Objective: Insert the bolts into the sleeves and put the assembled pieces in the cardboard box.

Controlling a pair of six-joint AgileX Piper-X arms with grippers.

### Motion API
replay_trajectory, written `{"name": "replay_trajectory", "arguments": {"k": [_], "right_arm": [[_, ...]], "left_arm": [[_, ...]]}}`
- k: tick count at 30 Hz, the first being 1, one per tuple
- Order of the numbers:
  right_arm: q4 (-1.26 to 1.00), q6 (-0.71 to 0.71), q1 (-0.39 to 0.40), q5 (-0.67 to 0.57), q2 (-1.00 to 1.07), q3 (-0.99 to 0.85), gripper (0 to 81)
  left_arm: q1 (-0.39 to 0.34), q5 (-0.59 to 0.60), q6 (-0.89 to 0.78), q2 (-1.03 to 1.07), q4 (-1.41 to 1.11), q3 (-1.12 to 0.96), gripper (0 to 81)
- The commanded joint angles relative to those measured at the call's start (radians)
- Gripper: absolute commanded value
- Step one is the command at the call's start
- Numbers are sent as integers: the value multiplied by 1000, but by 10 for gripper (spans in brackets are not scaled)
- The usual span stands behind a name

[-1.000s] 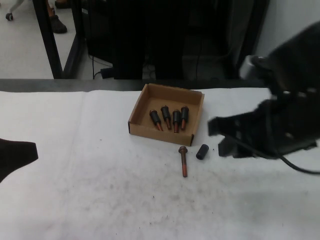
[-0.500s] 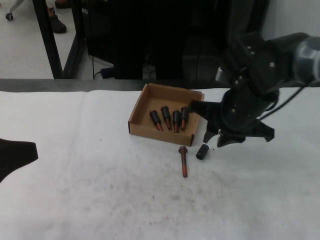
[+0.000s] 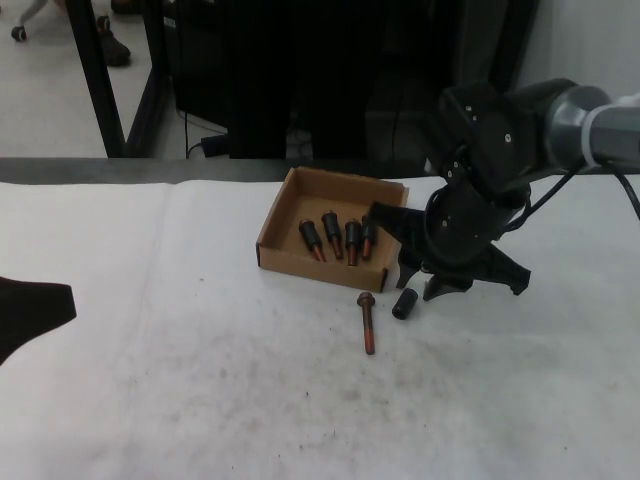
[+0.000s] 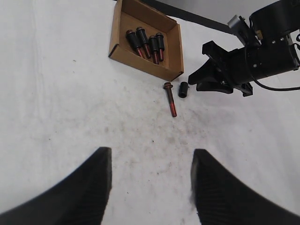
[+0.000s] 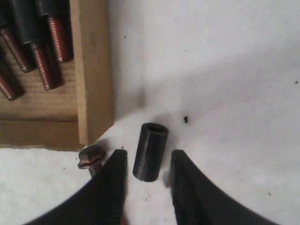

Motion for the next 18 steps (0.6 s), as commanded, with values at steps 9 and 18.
{"name": "replay_trajectory", "arguments": {"k": [9, 18], "right_arm": [[-8, 121, 4, 2, 21, -9, 310], [-14, 146, 32, -4, 52, -9, 310]], "left_arm": [[-1, -3, -14, 2, -58, -1, 489], [-1, -3, -16, 2, -56, -1, 489]]}}
